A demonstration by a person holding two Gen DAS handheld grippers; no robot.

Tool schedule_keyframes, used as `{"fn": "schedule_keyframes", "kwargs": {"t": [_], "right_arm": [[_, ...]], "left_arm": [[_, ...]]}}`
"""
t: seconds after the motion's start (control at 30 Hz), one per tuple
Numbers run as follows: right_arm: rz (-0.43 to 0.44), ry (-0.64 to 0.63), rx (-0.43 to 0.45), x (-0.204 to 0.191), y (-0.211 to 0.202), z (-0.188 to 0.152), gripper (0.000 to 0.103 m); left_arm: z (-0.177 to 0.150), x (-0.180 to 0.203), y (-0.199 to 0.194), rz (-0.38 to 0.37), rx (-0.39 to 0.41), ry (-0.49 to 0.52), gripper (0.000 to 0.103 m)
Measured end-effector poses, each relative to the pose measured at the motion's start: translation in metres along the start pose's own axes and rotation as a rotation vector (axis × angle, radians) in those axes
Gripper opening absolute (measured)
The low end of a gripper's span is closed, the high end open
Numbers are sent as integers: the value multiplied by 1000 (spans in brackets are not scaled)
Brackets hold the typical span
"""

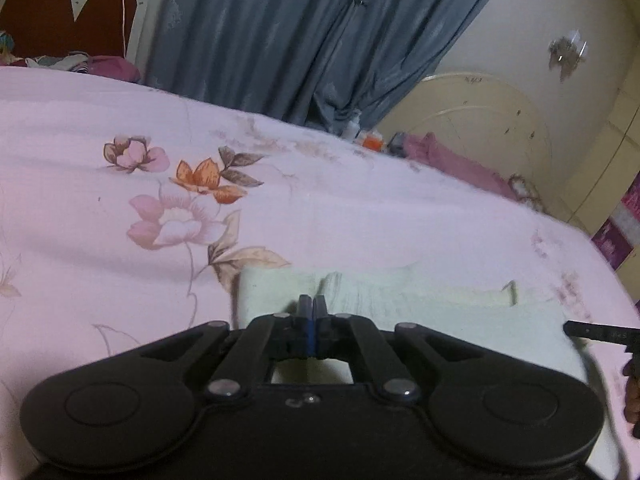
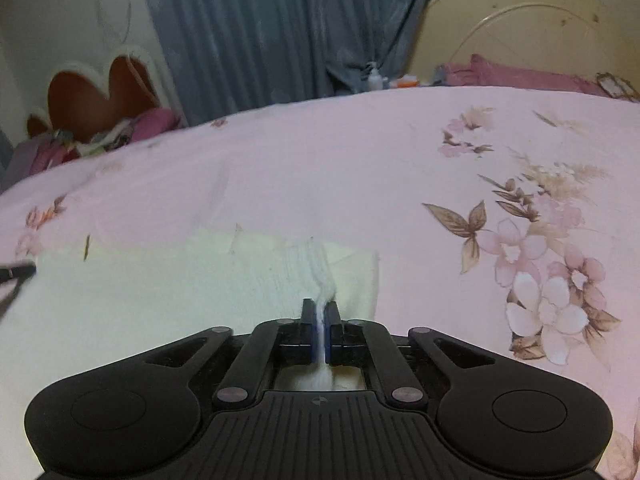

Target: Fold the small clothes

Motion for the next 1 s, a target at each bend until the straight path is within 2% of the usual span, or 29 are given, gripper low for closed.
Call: {"fn": "schedule_keyframes", "kwargs": {"t": [0.03, 0.07, 0.1, 0.13, 0.17, 0.27, 0.33, 0.37, 0.4, 0.43, 0.5, 0.57, 0.6, 0.63, 0.7, 0.73, 0.77, 0.8, 0.87, 0.9, 0.93, 1.0], "right_arm": [[-24, 17, 30, 3, -7, 5, 3], [-46, 24, 76, 4, -17, 9, 9], [-44, 24, 105, 3, -23, 11, 27], [-25, 21, 116, 1, -28, 12, 38], [-12, 7, 112, -3, -27, 12, 45], [-11, -43, 59, -12, -14, 11, 45], [-23, -58, 6, -14, -3, 7, 45], [-32, -73, -16, -18, 0, 2, 42], [-32, -94, -33, -20, 4, -2, 31], [-30, -106, -28, -19, 6, -3, 26], [-55, -125, -10, -18, 3, -2, 1], [-62, -124, 11, -16, 0, -3, 1], [-69, -125, -9, -14, 5, -6, 1], [-76, -130, -22, -14, 8, -8, 1], [-106, -121, -17, -16, 6, -4, 2], [-124, -117, 0, -20, 1, -1, 2], [-135, -125, 36, -25, -6, 3, 8], [-131, -130, 87, -33, -13, 7, 29], [-19, -94, 126, -56, -16, 6, 69], [60, -97, 104, -73, -10, 3, 69], [97, -119, 86, -90, -4, -2, 69], [150, -184, 37, -118, 11, -13, 68]], "left_arm": [[0, 2, -5, -5, 14, -1, 32], [0, 6, -11, -8, 38, 14, 52], [0, 11, -14, 1, 58, 44, 57], [0, 15, -13, 7, 52, 75, 57], [0, 18, -9, 2, 36, 88, 50], [-2, 21, 11, 12, -42, 87, 33], [-2, 19, 20, -3, -60, 61, 29], [-2, 17, 24, -15, -62, 51, 3], [0, 17, 25, -30, -60, 48, 2], [4, 19, 20, -37, -20, 58, 2], [10, 23, 14, -37, 38, 92, 3], [11, 22, 19, -30, 23, 98, 3], [8, 19, 29, -10, -25, 108, 3], [4, 18, 35, 8, -64, 123, 7], [6, 16, 31, 41, -47, 122, 21], [7, 16, 24, 84, -24, 126, 37], [10, 24, 13, 111, 35, 150, 45], [10, 36, 3, 92, 88, 175, 45], [-1, 75, 2, 33, 108, 237, 49], [-8, 92, 6, 23, 105, 289, 51], [-17, 108, 14, 20, 84, 331, 55], [-28, 120, 29, -10, 29, 320, 55]]}}
Point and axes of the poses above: each gripper's, at about its wrist camera, not at the fingertips, and y roughly the way its jaws point, x to its right, z to its top, the point moved 6 cm from there along y, roughly the way its jaws point, and after that the axes turned 2 degrees about -x, right-handed, at the moved point
